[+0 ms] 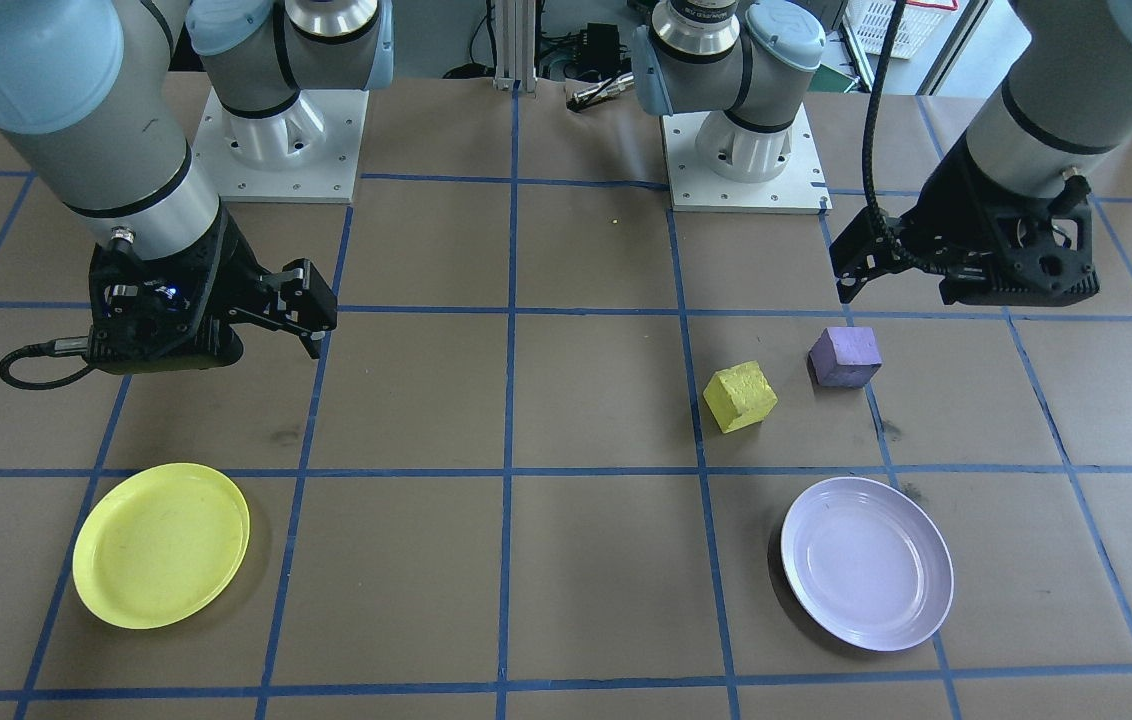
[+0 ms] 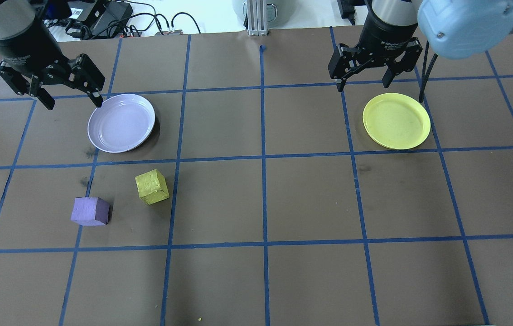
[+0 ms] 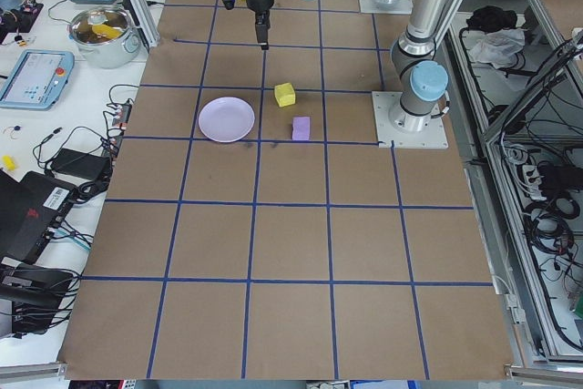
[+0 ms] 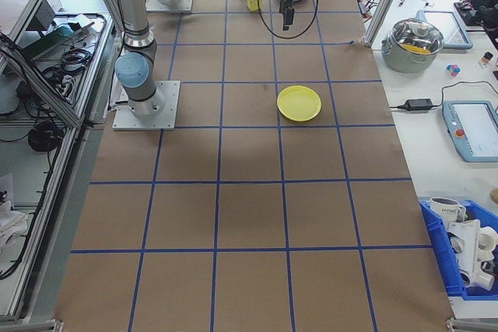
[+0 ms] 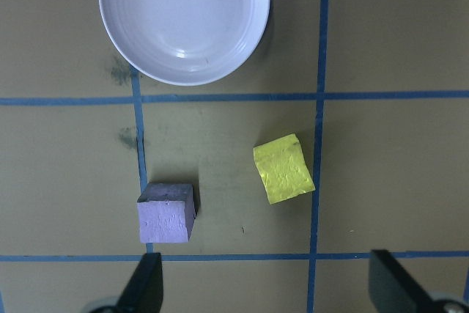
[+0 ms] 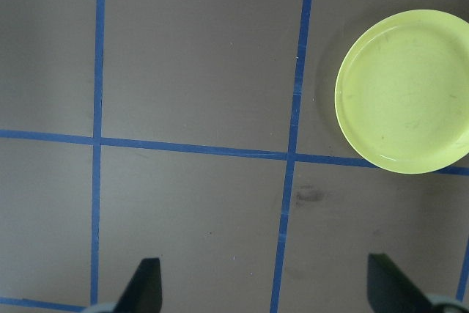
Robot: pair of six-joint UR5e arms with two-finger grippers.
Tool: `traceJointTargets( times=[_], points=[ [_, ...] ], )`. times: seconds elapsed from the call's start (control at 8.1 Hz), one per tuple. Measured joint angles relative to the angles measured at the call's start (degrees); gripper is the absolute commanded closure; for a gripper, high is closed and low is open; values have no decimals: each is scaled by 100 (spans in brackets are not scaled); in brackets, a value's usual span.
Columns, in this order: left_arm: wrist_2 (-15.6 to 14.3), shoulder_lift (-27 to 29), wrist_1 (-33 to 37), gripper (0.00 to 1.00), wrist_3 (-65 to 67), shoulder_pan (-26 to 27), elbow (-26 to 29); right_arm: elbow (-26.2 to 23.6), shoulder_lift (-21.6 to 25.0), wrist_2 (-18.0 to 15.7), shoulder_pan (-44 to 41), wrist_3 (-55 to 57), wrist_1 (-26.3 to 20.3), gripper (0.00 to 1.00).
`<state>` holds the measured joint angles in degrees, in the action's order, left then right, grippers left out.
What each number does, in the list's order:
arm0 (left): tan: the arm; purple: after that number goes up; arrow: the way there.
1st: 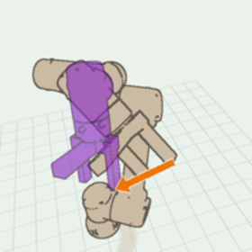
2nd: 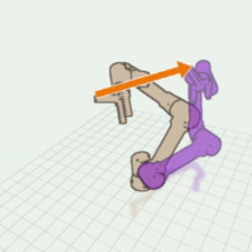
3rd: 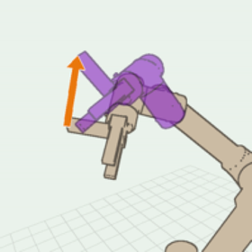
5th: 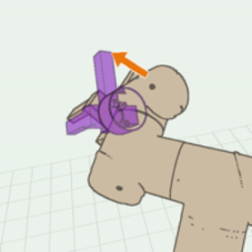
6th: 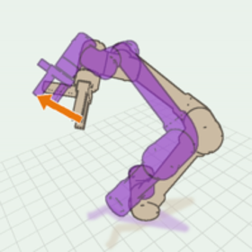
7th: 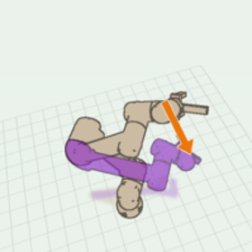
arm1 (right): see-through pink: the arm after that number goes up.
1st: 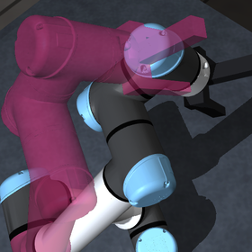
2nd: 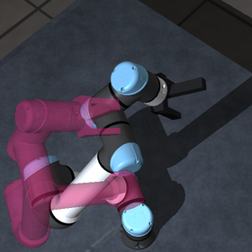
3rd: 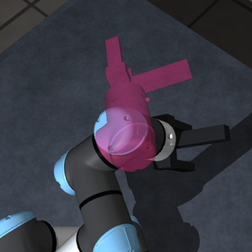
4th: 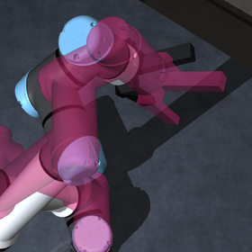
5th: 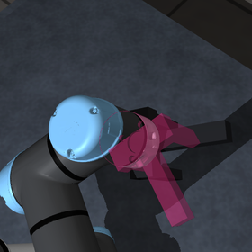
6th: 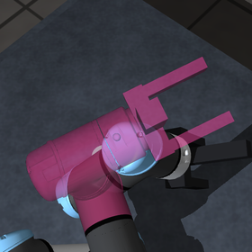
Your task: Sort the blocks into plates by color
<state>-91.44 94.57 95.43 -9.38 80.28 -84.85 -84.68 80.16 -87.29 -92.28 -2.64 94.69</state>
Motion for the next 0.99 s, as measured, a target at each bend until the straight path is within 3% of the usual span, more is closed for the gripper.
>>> traceJointTargets(
  times=[0.49, 0.99],
  points=[
    [-621, 120, -87, 0, -196, -357, -858, -203, 42, 5, 0, 36, 38, 0],
    [-704, 150, -1011, 0, -587, -835, -2283, -215, 49, 4, 0, 78, 45, 0]
  ],
)
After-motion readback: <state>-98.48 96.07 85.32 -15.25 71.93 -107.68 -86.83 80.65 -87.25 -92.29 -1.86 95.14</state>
